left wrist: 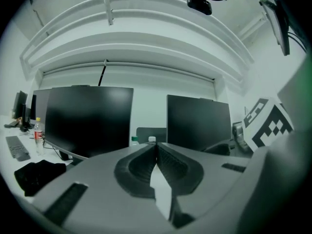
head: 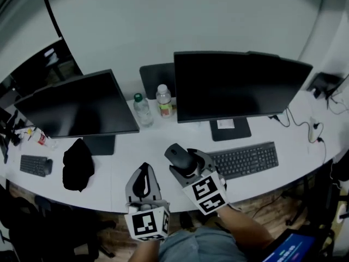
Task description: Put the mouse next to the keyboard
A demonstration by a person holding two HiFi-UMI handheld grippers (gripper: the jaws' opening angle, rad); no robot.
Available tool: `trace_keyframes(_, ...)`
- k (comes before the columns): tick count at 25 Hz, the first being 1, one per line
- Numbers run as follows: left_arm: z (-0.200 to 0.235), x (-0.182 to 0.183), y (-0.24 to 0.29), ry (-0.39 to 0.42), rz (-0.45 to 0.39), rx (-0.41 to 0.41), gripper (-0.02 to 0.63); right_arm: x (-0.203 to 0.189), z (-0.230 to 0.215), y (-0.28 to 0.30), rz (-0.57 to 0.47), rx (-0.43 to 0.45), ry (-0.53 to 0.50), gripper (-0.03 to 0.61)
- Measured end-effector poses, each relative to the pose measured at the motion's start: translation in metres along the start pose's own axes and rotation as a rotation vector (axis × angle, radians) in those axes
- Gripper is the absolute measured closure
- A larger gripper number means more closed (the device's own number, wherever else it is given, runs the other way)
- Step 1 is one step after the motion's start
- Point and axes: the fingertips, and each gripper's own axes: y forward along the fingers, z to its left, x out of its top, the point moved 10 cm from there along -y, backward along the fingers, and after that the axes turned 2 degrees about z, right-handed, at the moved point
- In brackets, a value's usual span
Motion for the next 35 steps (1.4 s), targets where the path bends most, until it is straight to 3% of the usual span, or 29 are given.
trace_keyframes(8,-0.058,0.000,0.024,0.029,-0.007,-0.096,0.609,-0.022,-0.047,-0.039,-0.018,-0.083,0.062,0.276)
trace_keyframes(15,-0.146,0.000,0.041,0.032,0.011,-0.181,0.609,-0.056,-0.109,-0.098,-0.001,-0.168,0.095,0.276)
trace_keyframes(30,-0.362,-0.020,0.111,0.047,0.045,-0.540,0.609,-0.158,-0.265,-0.253,0.077,-0.529,0.253,0.276)
trace_keyframes(35,-0.407,-0.034,0.122,0.051,0.055,-0.620,0.609,-0.182,-0.297,-0.280,0.097,-0.594,0.292,0.276)
